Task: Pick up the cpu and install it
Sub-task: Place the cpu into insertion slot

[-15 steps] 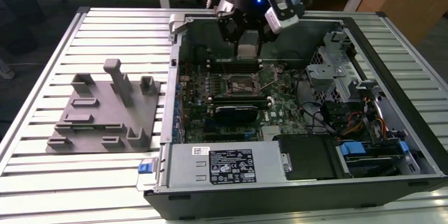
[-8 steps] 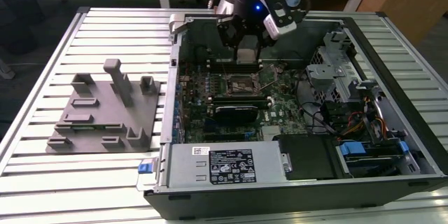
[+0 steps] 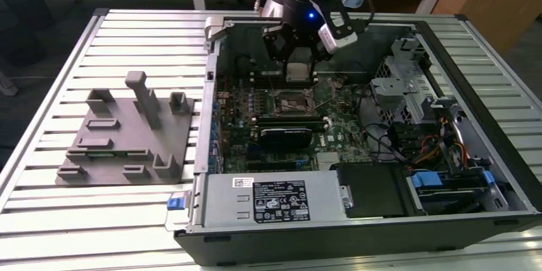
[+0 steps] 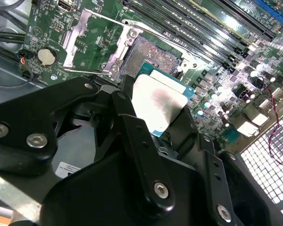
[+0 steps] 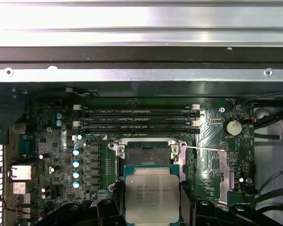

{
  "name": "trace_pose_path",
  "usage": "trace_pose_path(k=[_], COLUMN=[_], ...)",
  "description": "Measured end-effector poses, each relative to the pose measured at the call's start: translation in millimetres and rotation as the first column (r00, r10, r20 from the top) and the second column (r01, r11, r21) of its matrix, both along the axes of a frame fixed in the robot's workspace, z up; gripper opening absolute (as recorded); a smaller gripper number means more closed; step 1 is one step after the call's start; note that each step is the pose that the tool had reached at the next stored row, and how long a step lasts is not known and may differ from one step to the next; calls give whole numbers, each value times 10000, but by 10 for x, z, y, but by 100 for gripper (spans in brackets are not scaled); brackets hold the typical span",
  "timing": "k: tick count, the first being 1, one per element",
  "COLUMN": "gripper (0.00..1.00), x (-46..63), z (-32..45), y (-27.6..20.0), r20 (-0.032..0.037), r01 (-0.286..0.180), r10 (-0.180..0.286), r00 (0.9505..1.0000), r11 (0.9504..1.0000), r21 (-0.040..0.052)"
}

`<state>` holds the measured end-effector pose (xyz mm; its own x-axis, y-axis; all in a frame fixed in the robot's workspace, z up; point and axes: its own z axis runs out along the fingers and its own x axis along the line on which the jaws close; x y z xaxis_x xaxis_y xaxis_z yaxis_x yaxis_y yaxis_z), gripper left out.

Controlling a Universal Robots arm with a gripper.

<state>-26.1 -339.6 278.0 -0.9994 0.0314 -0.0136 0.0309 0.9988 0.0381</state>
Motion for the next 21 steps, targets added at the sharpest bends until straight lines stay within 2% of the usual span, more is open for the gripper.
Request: trace_pose_path(k=[12, 18, 19, 21], gripper=[55, 55, 55, 55], x=[1, 1, 1, 1], z=[-1, -2, -2, -3], y=[0, 0, -1, -1], r20=[0, 0, 0, 0], r01=[37, 426, 823, 1072], r10=[-37, -426, -823, -1072], r00=[10000, 9991, 9966, 9942], r11=[10000, 9991, 9966, 9942], r21=[0, 0, 0, 0])
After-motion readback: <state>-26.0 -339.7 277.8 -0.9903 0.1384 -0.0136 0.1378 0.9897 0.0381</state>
